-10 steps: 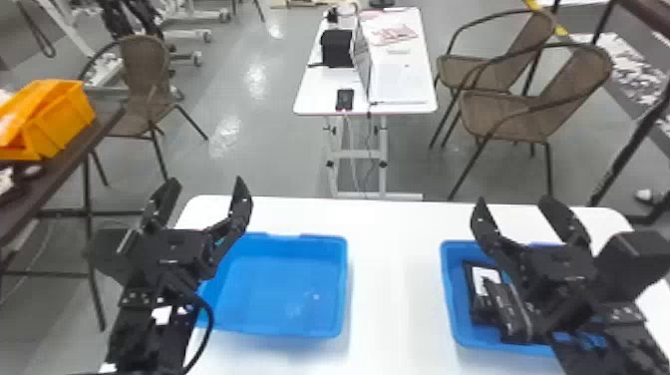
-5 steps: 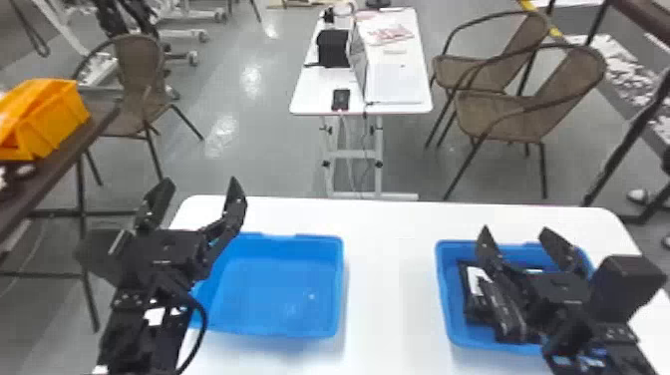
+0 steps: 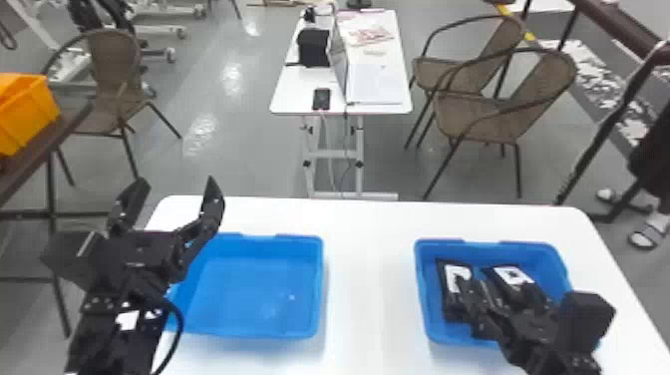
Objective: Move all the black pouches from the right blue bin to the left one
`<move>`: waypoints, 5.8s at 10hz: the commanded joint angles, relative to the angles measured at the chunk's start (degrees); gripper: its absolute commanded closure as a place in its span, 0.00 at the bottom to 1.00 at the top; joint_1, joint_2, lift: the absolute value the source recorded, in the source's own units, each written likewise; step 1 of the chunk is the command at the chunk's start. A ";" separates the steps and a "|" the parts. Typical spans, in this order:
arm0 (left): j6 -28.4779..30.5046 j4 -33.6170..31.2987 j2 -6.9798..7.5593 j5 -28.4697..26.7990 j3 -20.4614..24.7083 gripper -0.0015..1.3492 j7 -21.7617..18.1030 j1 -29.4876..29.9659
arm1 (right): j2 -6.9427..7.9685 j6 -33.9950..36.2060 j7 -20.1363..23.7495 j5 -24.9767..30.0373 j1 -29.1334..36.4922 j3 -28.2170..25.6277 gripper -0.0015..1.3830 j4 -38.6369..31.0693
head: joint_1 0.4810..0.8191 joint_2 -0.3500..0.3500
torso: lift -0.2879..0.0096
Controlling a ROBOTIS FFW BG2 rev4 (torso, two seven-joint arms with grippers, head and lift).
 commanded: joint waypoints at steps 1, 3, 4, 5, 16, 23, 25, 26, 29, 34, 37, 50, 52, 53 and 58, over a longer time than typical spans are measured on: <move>-0.04 0.00 0.09 0.04 0.01 0.07 -0.08 -0.09 | -0.08 0.21 0.26 -0.98 -1.19 -0.50 0.13 3.72 | 0.63 0.55 | 0.97; 0.04 0.00 0.35 0.13 -0.16 0.07 0.01 -0.09 | -0.52 2.40 0.61 -0.54 -2.77 -0.67 0.13 7.15 | 0.63 0.53 | 0.97; 0.04 0.00 0.35 0.13 -0.16 0.07 0.01 -0.09 | -0.78 4.07 0.61 -0.27 -3.39 -0.67 0.12 8.38 | 0.63 0.53 | 0.97; 0.04 0.00 0.35 0.21 -0.08 0.07 0.01 -0.09 | -0.87 5.48 0.61 0.25 -4.01 -1.02 0.12 9.43 | 0.63 0.53 | 0.97; -0.39 0.26 0.44 0.57 0.01 0.07 0.01 0.35 | -0.43 10.31 3.51 5.62 -10.77 -4.36 0.92 16.29 | 0.63 0.48 | 0.97; 0.75 0.26 0.44 1.62 -0.16 0.07 0.01 0.09 | 0.89 10.31 12.03 0.43 -7.87 -2.87 0.92 -1.20 | 0.63 0.52 | 0.97; 8.04 -0.09 0.97 6.37 -0.60 0.07 -0.96 -1.05 | -0.43 14.36 23.99 3.42 -16.05 2.41 0.92 -2.35 | 0.63 0.60 | 0.97; 13.40 -0.26 2.11 10.41 -0.60 0.07 -3.60 -2.99 | -1.84 14.62 26.71 3.15 -20.62 7.06 0.92 -1.20 | 0.63 0.66 | 0.97; 21.84 -0.18 4.75 22.71 -0.69 0.07 -8.78 -7.38 | -3.86 13.74 27.68 -1.77 -28.88 17.96 0.92 2.84 | 0.63 0.77 | 0.97; 28.35 1.67 2.72 27.55 0.63 0.07 -15.29 -10.55 | -4.65 12.51 27.59 -7.83 -35.56 28.77 0.92 6.35 | 0.54 0.86 | 0.97; 24.65 3.78 2.02 26.32 -0.52 0.07 -15.11 -10.55 | -4.56 11.98 27.33 -10.38 -36.70 30.88 0.92 8.11 | 0.53 0.89 | 0.97; 7.87 3.60 -0.70 11.11 1.77 0.91 -7.81 -5.63 | -2.19 6.27 25.04 -2.82 -30.37 21.48 0.18 9.52 | 0.52 0.94 | 0.97; 10.15 4.57 -0.35 -1.54 2.12 0.91 -7.99 -4.04 | -0.70 6.89 21.97 -0.45 -23.25 14.01 0.25 6.00 | 0.59 0.90 | 0.97; 11.03 5.62 0.18 -5.59 1.51 0.91 -8.61 -3.69 | 0.18 7.24 20.91 -0.27 -20.44 10.93 0.28 5.12 | 0.63 0.85 | 0.97; 1.10 10.55 0.18 -4.62 1.33 0.00 -8.61 -3.34 | 0.27 9.44 20.65 5.88 -14.90 4.25 0.31 2.40 | 0.63 0.72 | 0.97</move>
